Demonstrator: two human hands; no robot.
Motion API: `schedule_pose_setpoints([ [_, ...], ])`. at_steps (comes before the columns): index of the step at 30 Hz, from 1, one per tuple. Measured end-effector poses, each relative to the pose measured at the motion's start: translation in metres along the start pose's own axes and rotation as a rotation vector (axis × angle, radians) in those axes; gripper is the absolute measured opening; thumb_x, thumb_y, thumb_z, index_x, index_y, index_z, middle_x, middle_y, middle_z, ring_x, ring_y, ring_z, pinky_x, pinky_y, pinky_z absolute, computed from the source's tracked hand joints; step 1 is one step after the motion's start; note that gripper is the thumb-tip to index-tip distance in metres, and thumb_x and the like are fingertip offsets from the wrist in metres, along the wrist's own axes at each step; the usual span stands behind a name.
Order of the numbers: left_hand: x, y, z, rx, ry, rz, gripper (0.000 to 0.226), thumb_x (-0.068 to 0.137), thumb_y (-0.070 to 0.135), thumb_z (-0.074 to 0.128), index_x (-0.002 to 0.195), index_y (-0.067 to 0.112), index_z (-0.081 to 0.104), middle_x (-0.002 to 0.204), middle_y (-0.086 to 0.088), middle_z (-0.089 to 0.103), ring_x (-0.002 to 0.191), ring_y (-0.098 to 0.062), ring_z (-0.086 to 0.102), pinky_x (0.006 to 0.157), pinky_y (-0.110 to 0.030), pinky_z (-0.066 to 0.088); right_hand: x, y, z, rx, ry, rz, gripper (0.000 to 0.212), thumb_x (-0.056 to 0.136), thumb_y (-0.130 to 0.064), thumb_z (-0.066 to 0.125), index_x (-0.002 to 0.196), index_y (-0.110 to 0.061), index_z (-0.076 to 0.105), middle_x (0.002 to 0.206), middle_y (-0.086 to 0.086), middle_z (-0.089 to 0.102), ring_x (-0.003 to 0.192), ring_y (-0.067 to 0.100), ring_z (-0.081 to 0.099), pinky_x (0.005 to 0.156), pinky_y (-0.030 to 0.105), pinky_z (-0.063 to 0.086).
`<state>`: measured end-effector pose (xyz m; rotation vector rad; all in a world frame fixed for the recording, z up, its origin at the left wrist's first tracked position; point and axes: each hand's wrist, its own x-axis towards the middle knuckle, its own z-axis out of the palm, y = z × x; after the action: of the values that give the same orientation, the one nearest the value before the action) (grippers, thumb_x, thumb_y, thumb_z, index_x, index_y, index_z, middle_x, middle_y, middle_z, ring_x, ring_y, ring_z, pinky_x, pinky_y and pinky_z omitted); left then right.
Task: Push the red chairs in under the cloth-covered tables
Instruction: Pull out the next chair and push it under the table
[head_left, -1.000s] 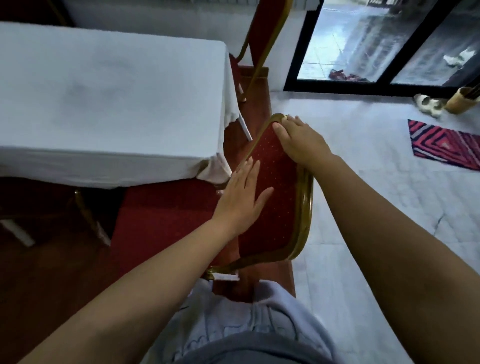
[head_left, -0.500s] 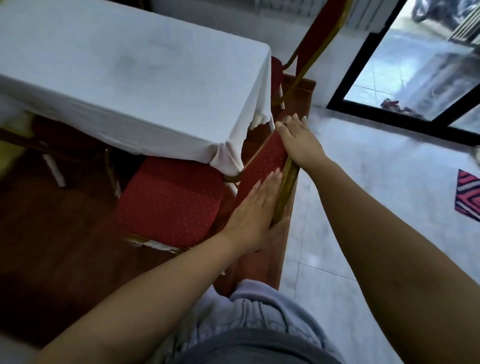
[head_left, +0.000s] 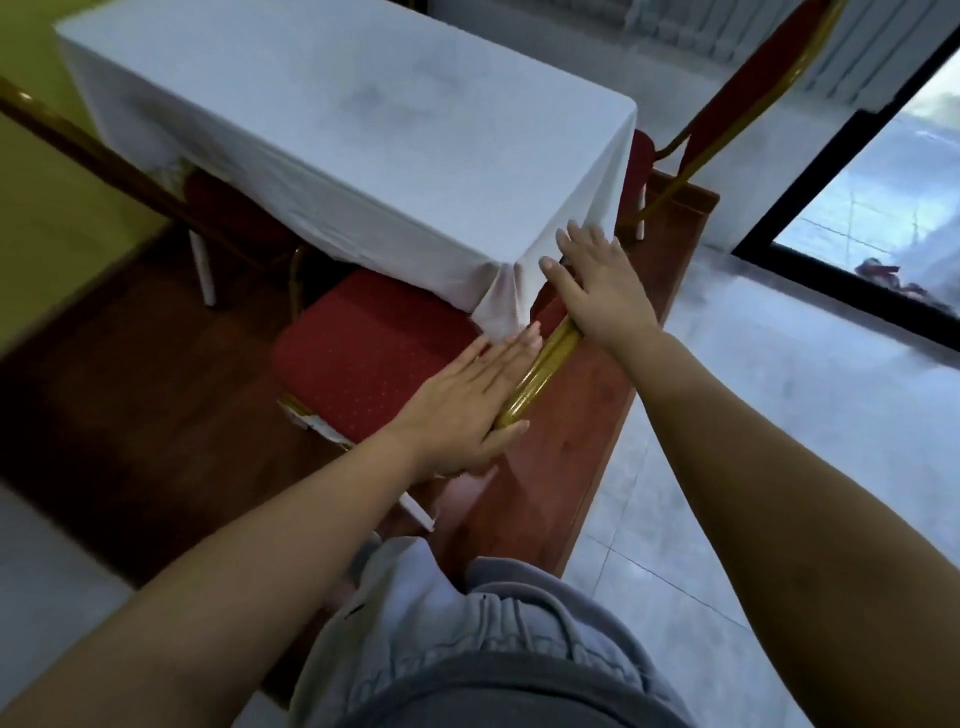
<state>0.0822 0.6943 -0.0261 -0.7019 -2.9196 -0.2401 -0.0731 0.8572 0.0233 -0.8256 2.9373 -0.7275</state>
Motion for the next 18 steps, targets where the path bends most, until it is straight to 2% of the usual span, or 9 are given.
schedule_pose_setpoints([
  [6, -0.064, -0.029, -0.016, 0.027, 0.012, -0.096, 0.07, 0.1, 0.045, 0.031, 0.154, 0.01, 0.003, 0.163, -0.003, 0.002, 0.15, -0.013, 0.0, 0.122, -0.033, 0.002, -0.012, -0.04, 0.026, -0.042, -0.046, -0.224, 0.066, 0.098, -0.056, 0.028, 0.149, -0.014, 0.033, 0.158, 0.004, 0.025, 0.149, 0.017, 0.009, 0.118, 0.031, 0.001],
  [9, -0.104, -0.044, -0.024, 0.07, 0.009, -0.206, 0.068, 0.101, 0.045, 0.027, 0.154, 0.01, 0.004, 0.163, -0.003, 0.004, 0.15, -0.014, 0.003, 0.122, -0.035, 0.006, -0.017, -0.064, 0.038, -0.068, -0.1, -0.352, 0.074, 0.094, -0.062, 0.025, 0.15, -0.013, 0.031, 0.158, 0.006, 0.026, 0.148, 0.018, 0.012, 0.121, 0.035, 0.007],
  [12, -0.142, -0.055, -0.032, 0.124, 0.009, -0.334, 0.067, 0.101, 0.045, 0.028, 0.154, 0.01, 0.007, 0.162, -0.004, 0.008, 0.15, -0.016, 0.006, 0.121, -0.039, 0.011, -0.021, -0.087, 0.049, -0.055, -0.133, -0.456, 0.074, 0.094, -0.063, 0.029, 0.151, -0.016, 0.029, 0.158, 0.005, 0.026, 0.148, 0.018, 0.015, 0.12, 0.035, 0.011],
  [15, -0.178, -0.061, -0.039, 0.186, 0.0, -0.516, 0.067, 0.101, 0.047, 0.025, 0.155, 0.013, 0.004, 0.162, -0.004, 0.007, 0.15, -0.014, 0.004, 0.122, -0.036, 0.007, -0.022, -0.104, 0.061, -0.043, -0.182, -0.546, 0.08, 0.091, -0.07, 0.027, 0.153, -0.02, 0.023, 0.16, 0.0, 0.022, 0.148, 0.012, 0.011, 0.119, 0.028, 0.004],
  [18, -0.205, -0.065, -0.043, 0.223, 0.001, -0.689, 0.067, 0.1, 0.05, 0.02, 0.154, 0.014, 0.002, 0.162, -0.004, 0.006, 0.149, -0.015, 0.003, 0.122, -0.034, 0.005, -0.019, -0.109, 0.07, -0.028, -0.2, -0.556, 0.086, 0.086, -0.076, 0.028, 0.153, -0.023, 0.021, 0.16, -0.004, 0.02, 0.148, 0.009, 0.011, 0.119, 0.028, 0.006],
])
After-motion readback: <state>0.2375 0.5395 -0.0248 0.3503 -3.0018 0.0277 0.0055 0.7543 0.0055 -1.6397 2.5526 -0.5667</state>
